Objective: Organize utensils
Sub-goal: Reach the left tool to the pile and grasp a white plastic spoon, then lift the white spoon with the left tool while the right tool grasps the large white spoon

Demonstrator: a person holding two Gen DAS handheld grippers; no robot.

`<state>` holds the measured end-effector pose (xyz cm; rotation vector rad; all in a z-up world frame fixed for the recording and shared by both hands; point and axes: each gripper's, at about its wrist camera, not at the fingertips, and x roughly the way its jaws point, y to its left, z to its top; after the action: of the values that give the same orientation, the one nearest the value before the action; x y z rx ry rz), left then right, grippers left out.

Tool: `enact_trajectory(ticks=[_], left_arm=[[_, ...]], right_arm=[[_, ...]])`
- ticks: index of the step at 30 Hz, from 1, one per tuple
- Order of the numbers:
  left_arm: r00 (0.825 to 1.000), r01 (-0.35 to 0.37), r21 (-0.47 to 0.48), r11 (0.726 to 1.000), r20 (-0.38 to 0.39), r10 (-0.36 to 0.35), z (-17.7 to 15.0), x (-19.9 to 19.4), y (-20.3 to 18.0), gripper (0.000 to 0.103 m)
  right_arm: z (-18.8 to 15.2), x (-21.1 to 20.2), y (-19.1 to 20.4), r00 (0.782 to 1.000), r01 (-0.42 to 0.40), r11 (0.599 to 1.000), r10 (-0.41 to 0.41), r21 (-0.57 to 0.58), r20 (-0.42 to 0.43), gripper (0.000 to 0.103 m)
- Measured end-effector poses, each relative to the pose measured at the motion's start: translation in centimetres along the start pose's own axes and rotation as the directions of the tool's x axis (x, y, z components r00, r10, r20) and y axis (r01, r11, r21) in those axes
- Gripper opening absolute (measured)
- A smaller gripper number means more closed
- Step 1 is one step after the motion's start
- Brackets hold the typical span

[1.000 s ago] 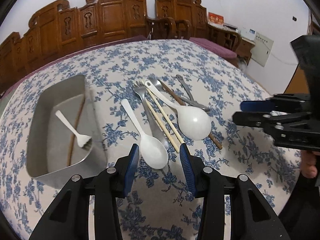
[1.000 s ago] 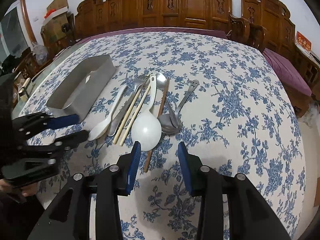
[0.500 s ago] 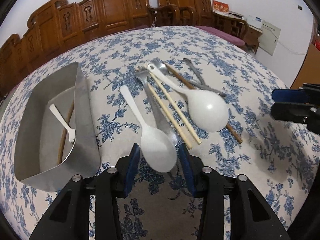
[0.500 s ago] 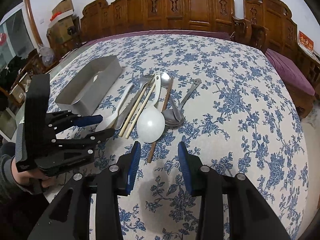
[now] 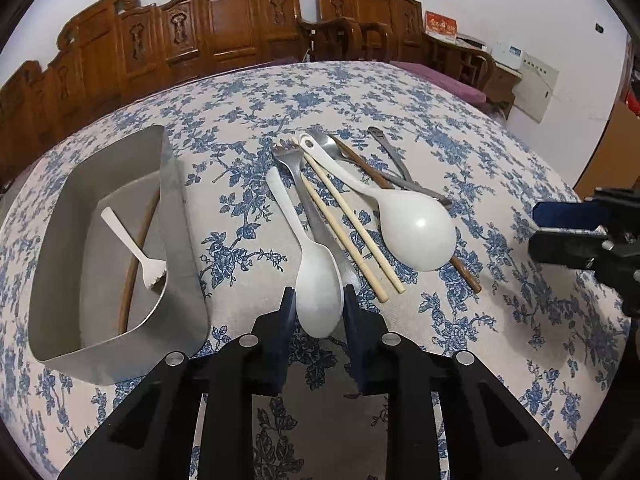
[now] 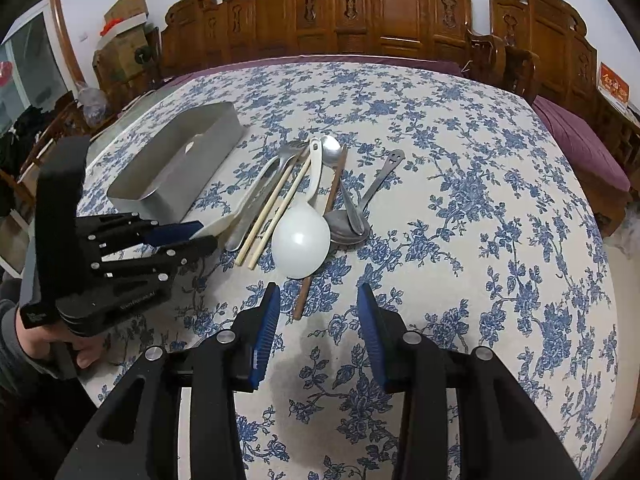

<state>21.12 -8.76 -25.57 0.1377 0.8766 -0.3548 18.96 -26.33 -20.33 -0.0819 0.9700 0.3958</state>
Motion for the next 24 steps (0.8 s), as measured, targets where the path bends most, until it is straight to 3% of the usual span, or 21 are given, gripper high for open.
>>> enact_trajectory(ticks=[9,13,18,20,24], left_arm=[[0.999,0.039,-0.005,0.999,-0.019,-0.039,0.0,-0.5,0.4,0.022],[0.998,0.02,0.007,1.0,-0.058,-0.02,-0.4,0.4,0.4,0.018],[0.999,0.013,0.016,1.0,-0.052,-0.012,-0.3,0.3,0.2,0.018],[0.999,0.01,0.019,1.0,-0.039,-0.009,-0.3,0.3,0.2,0.006],[1.0,0.021,0.008,1.0,-0.018,-0.021,-0.3,0.0,0.4,0.005]], right_arm=[[0.3,1.6,0.7,1.0,-0.001,1.0,0.001,0.003,-0.029,0.046],[0.3,1.7,1.3,0.999,-0.005,1.0,0.005,-0.006,-0.034,0.046],[0.3,1.8,1.6,0.999,-0.008,1.0,0.007,-0.017,-0.039,0.046],[0.2,1.8,1.6,0.999,-0.009,1.0,0.008,-0.018,-0.037,0.046],[0.2,1.9,1.4,0.999,-0.005,1.0,0.004,-0.019,-0.043,0.046]])
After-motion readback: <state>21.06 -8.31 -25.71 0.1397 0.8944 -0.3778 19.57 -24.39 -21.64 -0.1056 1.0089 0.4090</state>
